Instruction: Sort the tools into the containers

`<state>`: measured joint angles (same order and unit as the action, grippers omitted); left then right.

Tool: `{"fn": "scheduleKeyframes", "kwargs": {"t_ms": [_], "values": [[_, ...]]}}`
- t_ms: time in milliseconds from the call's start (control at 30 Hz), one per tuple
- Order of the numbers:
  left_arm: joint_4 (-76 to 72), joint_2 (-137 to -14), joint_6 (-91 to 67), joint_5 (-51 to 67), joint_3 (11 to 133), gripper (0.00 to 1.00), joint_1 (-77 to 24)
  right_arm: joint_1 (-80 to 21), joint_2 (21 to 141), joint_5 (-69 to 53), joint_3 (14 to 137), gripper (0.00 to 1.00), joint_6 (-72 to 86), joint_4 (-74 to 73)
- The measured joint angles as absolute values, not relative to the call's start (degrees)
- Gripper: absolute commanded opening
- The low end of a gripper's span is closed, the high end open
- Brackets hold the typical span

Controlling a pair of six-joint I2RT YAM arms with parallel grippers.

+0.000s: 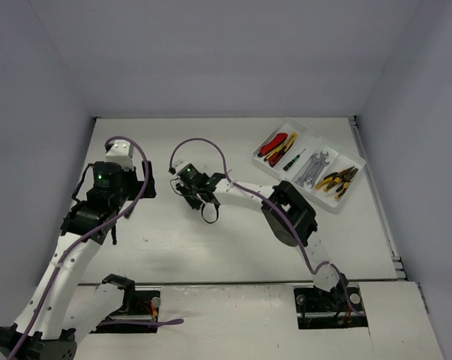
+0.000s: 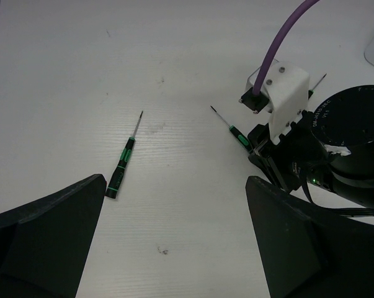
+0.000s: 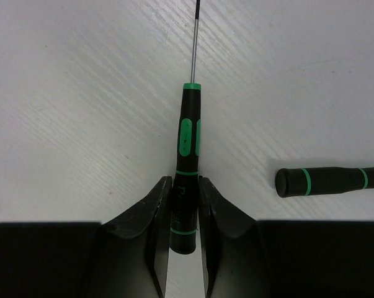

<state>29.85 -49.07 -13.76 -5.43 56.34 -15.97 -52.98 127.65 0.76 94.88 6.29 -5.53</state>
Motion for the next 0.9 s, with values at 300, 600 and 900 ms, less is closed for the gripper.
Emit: {"fn": "scheduleKeyframes", "kwargs": {"t_ms": [300, 600, 900], "values": [[29.8, -49.1, -13.8, -5.5, 56.3, 0.94, -15.7, -50.7, 121.1, 11.9, 95.5, 0.00, 10.7, -6.1], [29.8, -49.2, -13.8, -5.4, 56.3, 0.94, -15.7, -24.7, 105.5, 19.9, 85.0, 0.02, 26.2, -4.0], [29.8, -49.3, -13.8, -5.4, 56.3, 0.94, -15.6, -15.4, 107.0, 19.1, 79.6, 0.14, 33.2, -5.5]]}}
